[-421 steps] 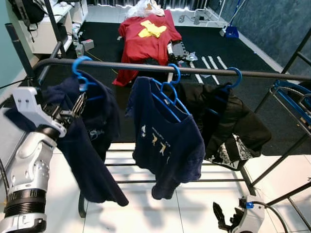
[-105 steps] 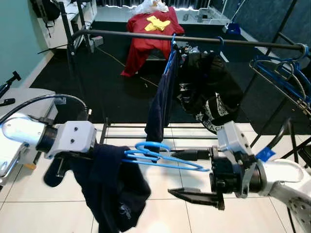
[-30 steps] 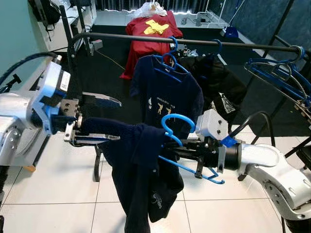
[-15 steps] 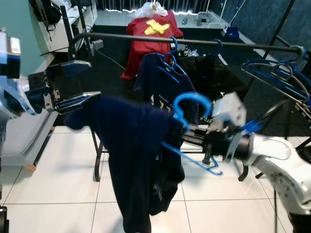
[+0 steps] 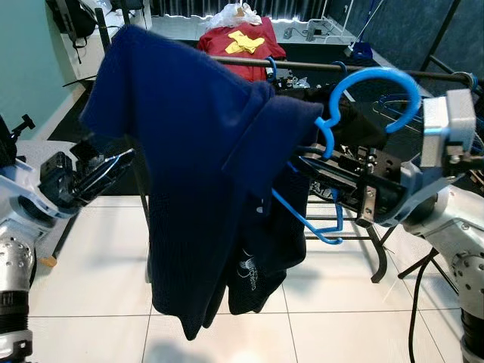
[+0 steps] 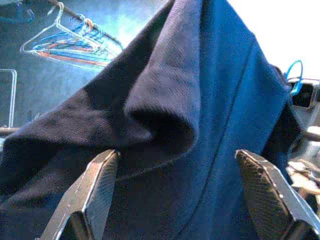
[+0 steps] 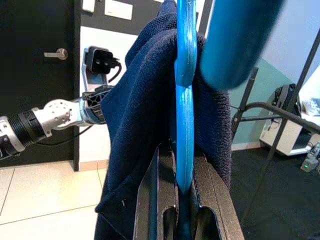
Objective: Hang hanger
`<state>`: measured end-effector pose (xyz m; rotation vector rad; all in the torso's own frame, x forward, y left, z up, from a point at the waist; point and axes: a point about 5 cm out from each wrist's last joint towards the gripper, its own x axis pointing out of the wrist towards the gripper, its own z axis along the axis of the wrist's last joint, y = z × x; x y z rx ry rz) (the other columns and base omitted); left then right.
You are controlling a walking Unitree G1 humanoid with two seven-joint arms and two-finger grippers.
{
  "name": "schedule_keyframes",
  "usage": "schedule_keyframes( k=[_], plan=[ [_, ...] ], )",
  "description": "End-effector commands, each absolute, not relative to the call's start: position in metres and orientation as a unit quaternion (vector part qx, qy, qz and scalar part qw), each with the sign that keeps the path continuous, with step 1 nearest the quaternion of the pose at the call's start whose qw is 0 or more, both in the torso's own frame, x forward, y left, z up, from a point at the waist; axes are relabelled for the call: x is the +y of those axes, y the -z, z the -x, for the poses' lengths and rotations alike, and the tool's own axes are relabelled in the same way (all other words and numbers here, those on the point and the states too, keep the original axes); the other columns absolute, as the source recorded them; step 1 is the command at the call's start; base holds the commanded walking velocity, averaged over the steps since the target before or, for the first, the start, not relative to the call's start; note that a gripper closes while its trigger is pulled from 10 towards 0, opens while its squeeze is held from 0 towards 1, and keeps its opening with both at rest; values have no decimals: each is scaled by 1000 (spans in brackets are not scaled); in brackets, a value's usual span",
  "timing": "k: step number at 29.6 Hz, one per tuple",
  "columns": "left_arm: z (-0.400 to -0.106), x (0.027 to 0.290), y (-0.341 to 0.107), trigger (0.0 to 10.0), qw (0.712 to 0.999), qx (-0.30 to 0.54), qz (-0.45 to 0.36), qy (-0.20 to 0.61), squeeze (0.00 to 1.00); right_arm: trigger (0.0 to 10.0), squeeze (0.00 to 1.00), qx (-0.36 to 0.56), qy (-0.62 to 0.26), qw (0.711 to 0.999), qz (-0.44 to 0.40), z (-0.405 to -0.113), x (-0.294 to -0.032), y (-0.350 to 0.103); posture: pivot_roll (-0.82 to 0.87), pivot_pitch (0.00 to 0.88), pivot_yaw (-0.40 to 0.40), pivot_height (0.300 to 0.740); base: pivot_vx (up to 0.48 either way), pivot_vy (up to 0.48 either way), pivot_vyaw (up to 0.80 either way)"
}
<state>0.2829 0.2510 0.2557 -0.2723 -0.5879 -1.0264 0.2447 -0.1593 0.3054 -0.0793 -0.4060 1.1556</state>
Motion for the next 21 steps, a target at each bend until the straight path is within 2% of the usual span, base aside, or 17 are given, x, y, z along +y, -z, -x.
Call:
schedule_keyframes(
  k=[1, 6, 12, 14, 18, 19, 21],
  plan=[
    [-279, 242, -253, 10000, 803, -281, 148, 504, 0, 0, 0, -216, -552, 805, 36, -238, -157, -315, 43, 75, -27, 740, 0, 0, 0],
    [-279, 221, -251, 10000, 788, -281, 161, 523, 0, 0, 0, -215, -563, 798, 28, -237, -152, -315, 41, 74, -26, 740, 0, 0, 0],
    [-281, 206, -248, 10000, 788, -275, 159, 527, 0, 0, 0, -216, -568, 794, 23, -235, -150, -316, 38, 73, -25, 740, 0, 0, 0],
    [-284, 190, -241, 10000, 794, -255, 144, 533, 0, 0, 0, -220, -571, 791, 18, -234, -150, -319, 39, 69, -24, 740, 0, 0, 0],
    [-285, 185, -239, 10000, 794, -248, 142, 537, 0, 0, 0, -221, -572, 790, 16, -233, -150, -320, 39, 69, -22, 740, 0, 0, 0],
    [-281, 178, -238, 2235, 781, -240, 148, 558, 0, 0, 0, -223, -572, 790, 15, -233, -150, -321, 39, 69, -22, 740, 0, 0, 0],
    [-281, 178, -238, 2235, 781, -240, 148, 558, 0, 0, 0, -223, -572, 790, 15, -233, -150, -321, 39, 69, -22, 740, 0, 0, 0]
  ],
)
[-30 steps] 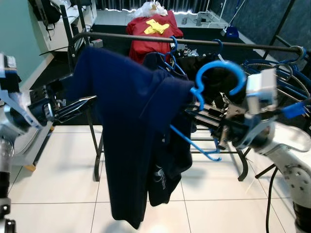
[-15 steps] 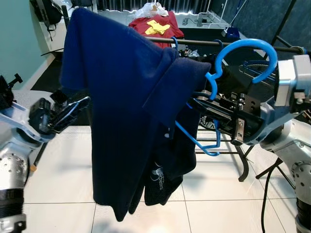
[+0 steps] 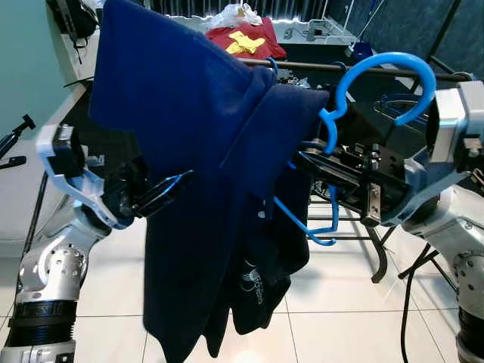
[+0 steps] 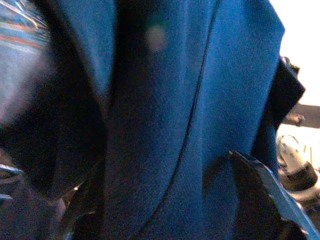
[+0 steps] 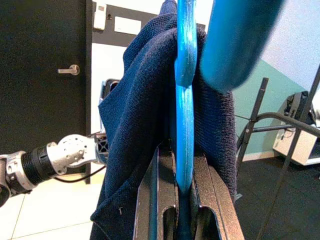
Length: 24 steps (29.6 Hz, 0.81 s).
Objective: Hang hanger
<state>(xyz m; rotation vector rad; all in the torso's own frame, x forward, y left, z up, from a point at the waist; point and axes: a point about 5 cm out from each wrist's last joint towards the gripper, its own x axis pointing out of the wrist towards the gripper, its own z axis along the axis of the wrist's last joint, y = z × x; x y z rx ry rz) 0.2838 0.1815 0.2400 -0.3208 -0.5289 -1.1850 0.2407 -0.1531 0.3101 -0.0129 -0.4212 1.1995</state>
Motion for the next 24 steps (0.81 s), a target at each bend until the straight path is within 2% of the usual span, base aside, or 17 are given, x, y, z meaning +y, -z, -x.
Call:
schedule_keyframes(
  k=[1, 2, 9, 14, 17, 18, 20, 21, 24],
  plan=[
    [-279, 176, -238, 2235, 776, -239, 150, 565, 0, 0, 0, -223, -572, 790, 15, -233, -150, -321, 39, 69, -22, 740, 0, 0, 0],
    [-277, 173, -238, 0, 771, -235, 150, 573, 0, 0, 0, -223, -571, 790, 14, -233, -150, -321, 40, 66, -22, 740, 0, 0, 0],
    [-274, 169, -237, 0, 769, -232, 149, 577, 0, 0, 0, -223, -570, 790, 12, -234, -149, -322, 41, 66, -23, 740, 0, 0, 0],
    [-277, 180, -241, 0, 784, -243, 143, 554, 0, 0, 0, -218, -557, 801, 14, -236, -152, -321, 41, 66, -23, 740, 0, 0, 0],
    [-281, 201, -251, 0, 804, -269, 138, 513, 0, 0, 0, -196, -520, 831, 26, -244, -163, -315, 41, 66, -23, 740, 0, 0, 0],
    [-281, 201, -251, 0, 804, -269, 138, 513, 0, 0, 0, -196, -520, 831, 26, -244, -163, -315, 41, 66, -23, 740, 0, 0, 0],
    [-280, 222, -263, 0, 814, -294, 130, 483, 0, 0, 0, -164, -485, 858, 45, -249, -177, -305, 37, 71, -24, 740, 0, 0, 0],
    [-280, 222, -263, 0, 814, -294, 130, 483, 0, 0, 0, -164, -485, 858, 45, -249, -177, -305, 37, 71, -24, 740, 0, 0, 0],
    [-277, 242, -277, 0, 820, -321, 122, 457, 0, 0, 0, -110, -449, 883, 76, -254, -195, -288, 35, 76, -25, 740, 0, 0, 0]
  ],
)
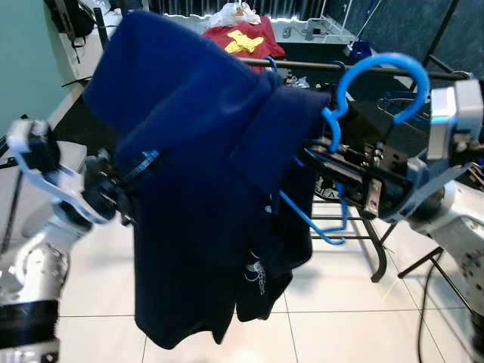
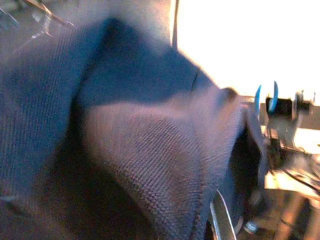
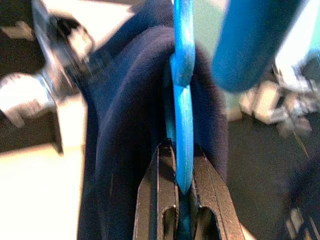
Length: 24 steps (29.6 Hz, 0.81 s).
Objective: Hang hanger
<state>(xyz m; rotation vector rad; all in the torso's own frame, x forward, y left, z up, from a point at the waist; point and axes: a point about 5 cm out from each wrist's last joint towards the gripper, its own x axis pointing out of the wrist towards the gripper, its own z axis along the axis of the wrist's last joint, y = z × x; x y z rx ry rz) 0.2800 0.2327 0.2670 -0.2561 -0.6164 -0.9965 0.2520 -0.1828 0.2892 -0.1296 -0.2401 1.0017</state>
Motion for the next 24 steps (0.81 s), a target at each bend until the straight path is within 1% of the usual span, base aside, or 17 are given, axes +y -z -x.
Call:
schedule_keyframes(
  k=[1, 2, 3, 6, 8, 9, 11, 13, 14, 15, 16, 17, 18, 19, 20, 22, 24],
  plan=[
    [-277, 242, -277, 0, 820, -321, 122, 457, 0, 0, 0, -110, -449, 883, 76, -254, -195, -288, 35, 76, -25, 740, 0, 0, 0],
    [-275, 255, -287, 0, 824, -346, 124, 432, 0, 0, 0, -36, -436, 893, 103, -256, -204, -265, 35, 78, -26, 740, 0, 0, 0],
    [-275, 255, -287, 0, 824, -346, 124, 432, 0, 0, 0, -36, -436, 893, 103, -256, -204, -265, 35, 78, -26, 740, 0, 0, 0],
    [-274, 262, -294, 0, 827, -368, 136, 404, 0, 0, 0, 44, -455, 881, 122, -249, -203, -237, 36, 81, -28, 740, 0, 0, 0],
    [-276, 265, -296, 0, 831, -382, 148, 376, 0, 0, 0, 120, -495, 850, 133, -235, -196, -208, 36, 81, -28, 740, 0, 0, 0],
    [-276, 265, -296, 0, 831, -382, 148, 376, 0, 0, 0, 120, -495, 850, 133, -235, -196, -208, 36, 81, -28, 740, 0, 0, 0],
    [-284, 266, -297, 0, 839, -390, 167, 341, 0, 0, 0, 184, -532, 816, 134, -220, -190, -184, 38, 82, -33, 740, 0, 0, 0],
    [-288, 266, -296, 0, 845, -389, 173, 324, 0, 0, 0, 195, -532, 814, 129, -218, -190, -177, 37, 84, -32, 740, 0, 0, 0],
    [-297, 266, -288, 0, 866, -367, 176, 291, 0, 0, 0, 197, -490, 838, 133, -227, -200, -168, 35, 85, -31, 740, 0, 0, 0],
    [-297, 266, -288, 0, 866, -367, 176, 291, 0, 0, 0, 197, -490, 838, 133, -227, -200, -168, 35, 85, -31, 740, 0, 0, 0],
    [-309, 267, -270, 4549, 900, -317, 167, 249, 0, 10000, 0, 187, -416, 880, 136, -243, -215, -158, 34, 86, -32, 740, 0, 0, 0],
    [-315, 268, -256, 4549, 921, -280, 157, 221, 0, 10000, 0, 183, -364, 903, 137, -252, -225, -149, 33, 89, -32, 740, 0, 0, 0],
    [-321, 267, -231, 10000, 949, -215, 133, 188, 0, 10000, 0, 169, -286, 937, 108, -264, -236, -139, 31, 90, -32, 740, 0, 0, 0],
    [-321, 267, -231, 10000, 949, -215, 133, 188, 0, 10000, 0, 169, -286, 937, 108, -264, -236, -139, 31, 90, -32, 740, 0, 0, 0],
    [-323, 267, -214, 10000, 963, -174, 116, 170, 0, 10000, 0, 162, -239, 954, 85, -270, -241, -132, 33, 93, -32, 740, 0, 0, 0],
    [-321, 269, -163, 10000, 988, -58, 86, 117, 0, 10000, 0, 175, -181, 967, 48, -268, -243, -103, 42, 95, -32, 740, 0, 0, 0],
    [-321, 269, -163, 10000, 988, -58, 86, 117, 0, 10000, 0, 175, -181, 967, 48, -268, -243, -103, 42, 95, -32, 740, 0, 0, 0]
  ],
)
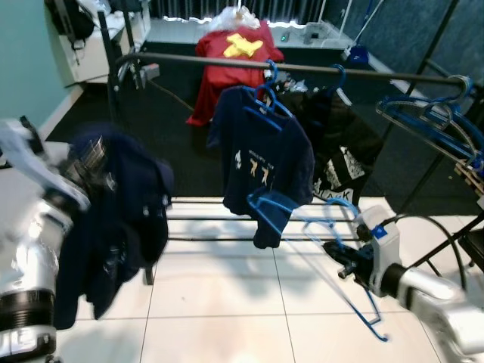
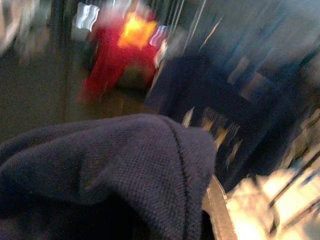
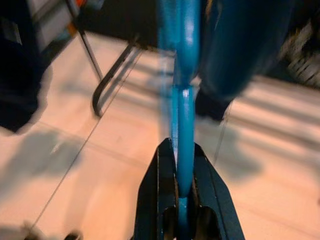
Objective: Hang hanger
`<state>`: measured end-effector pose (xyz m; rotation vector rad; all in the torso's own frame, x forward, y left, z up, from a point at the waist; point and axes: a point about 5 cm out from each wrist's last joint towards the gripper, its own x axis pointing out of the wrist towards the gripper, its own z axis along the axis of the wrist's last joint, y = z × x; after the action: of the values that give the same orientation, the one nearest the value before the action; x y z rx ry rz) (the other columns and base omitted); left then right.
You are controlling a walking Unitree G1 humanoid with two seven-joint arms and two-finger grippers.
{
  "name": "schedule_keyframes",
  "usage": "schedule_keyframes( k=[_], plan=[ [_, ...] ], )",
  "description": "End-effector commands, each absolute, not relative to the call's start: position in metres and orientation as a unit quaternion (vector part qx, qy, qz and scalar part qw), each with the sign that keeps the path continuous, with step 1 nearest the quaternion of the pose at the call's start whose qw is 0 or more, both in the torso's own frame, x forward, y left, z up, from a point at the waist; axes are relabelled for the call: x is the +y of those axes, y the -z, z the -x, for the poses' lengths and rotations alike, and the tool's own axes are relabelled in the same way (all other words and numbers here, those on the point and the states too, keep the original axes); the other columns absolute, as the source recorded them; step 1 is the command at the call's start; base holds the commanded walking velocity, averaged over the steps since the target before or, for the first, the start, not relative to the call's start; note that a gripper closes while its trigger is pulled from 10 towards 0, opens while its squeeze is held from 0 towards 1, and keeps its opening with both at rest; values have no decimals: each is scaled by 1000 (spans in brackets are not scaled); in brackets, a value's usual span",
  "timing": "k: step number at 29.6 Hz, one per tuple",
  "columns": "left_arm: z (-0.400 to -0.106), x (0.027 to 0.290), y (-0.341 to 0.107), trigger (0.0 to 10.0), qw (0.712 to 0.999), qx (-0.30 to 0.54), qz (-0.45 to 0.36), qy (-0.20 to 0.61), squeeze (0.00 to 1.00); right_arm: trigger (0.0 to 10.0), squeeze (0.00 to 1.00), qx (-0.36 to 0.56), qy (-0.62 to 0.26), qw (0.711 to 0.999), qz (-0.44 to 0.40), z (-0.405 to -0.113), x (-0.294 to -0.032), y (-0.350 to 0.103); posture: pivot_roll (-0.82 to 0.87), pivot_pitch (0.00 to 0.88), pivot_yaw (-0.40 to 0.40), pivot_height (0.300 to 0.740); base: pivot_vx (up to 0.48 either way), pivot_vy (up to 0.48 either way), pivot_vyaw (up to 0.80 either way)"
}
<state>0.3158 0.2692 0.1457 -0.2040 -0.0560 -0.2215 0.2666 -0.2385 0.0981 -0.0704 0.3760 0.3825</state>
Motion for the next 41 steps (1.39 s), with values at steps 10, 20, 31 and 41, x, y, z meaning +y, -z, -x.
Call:
schedule_keyframes(
  k=[10, 20, 31, 41],
  plan=[
    [-224, 232, -11, 10000, 983, 158, 90, -35, 0, 10000, 0, 240, -7, 971, -18, -204, -229, -9, 85, 125, -38, 740, 0, 0, 704],
    [-214, 236, 15, 10000, 962, 171, 191, -97, 0, 10000, 0, 229, 22, 968, -102, -194, -231, 17, 102, 105, -38, 740, 0, 0, 760],
    [-228, 231, 19, 10000, 967, 182, 158, -78, 0, 10000, 0, 248, 7, 967, -55, -194, -243, 35, 121, 37, -72, 740, 0, 0, 738],
    [-255, 233, 6, 10000, 970, 173, 153, -75, 0, 10000, 0, 236, 35, 968, -71, -218, -250, 28, 99, 0, -36, 740, 0, 0, 738]
  ],
)
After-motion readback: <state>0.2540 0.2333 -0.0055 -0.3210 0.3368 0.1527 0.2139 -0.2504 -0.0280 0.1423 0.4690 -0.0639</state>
